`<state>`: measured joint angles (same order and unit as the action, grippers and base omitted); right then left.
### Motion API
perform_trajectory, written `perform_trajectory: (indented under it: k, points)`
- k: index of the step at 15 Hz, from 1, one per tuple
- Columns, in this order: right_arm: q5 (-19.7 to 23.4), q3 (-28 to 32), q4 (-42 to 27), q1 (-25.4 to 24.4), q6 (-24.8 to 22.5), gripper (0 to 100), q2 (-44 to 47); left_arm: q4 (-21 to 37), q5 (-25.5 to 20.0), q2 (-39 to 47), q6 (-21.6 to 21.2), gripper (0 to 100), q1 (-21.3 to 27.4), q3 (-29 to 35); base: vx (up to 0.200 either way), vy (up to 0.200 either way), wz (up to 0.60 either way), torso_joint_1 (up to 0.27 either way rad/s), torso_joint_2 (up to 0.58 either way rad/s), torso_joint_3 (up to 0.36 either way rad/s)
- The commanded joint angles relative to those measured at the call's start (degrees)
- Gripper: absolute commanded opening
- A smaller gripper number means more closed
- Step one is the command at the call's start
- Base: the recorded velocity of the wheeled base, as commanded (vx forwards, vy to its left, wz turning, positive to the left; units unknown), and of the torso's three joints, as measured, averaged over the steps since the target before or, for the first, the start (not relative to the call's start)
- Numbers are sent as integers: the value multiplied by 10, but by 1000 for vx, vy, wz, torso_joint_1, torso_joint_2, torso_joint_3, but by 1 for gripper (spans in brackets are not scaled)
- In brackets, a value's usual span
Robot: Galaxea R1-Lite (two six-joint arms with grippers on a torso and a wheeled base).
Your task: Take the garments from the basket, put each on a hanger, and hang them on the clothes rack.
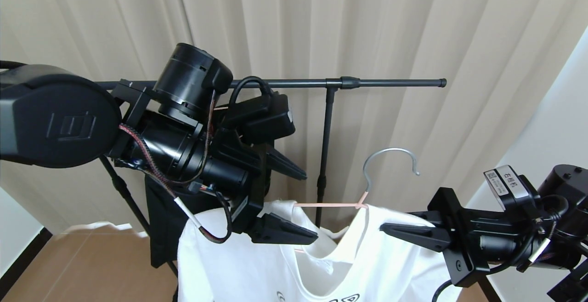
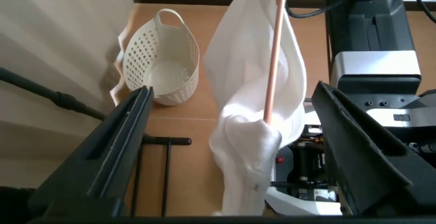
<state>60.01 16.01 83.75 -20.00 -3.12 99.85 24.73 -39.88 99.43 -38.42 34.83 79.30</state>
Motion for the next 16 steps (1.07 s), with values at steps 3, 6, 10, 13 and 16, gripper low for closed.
perform_trajectory:
  k: [3,6,10,13,16]
  points:
    - [0,0,1,1,0,0,-7,1,1,-5,0,100,1,-21,0,0,0,0,0,0]
    - [0,1,1,1,0,0,-11,-1,1,-10,1,100,0,-30,0,0,0,0,0,0]
    - [0,1,1,1,1,0,-19,-2,1,-8,1,100,0,-35,0,0,0,0,0,0]
    - [0,2,1,1,1,0,-19,-3,2,-7,1,100,1,-38,0,0,0,0,0,0]
    - [0,2,1,1,1,0,-23,-3,2,-7,1,100,1,-37,0,0,0,0,0,0]
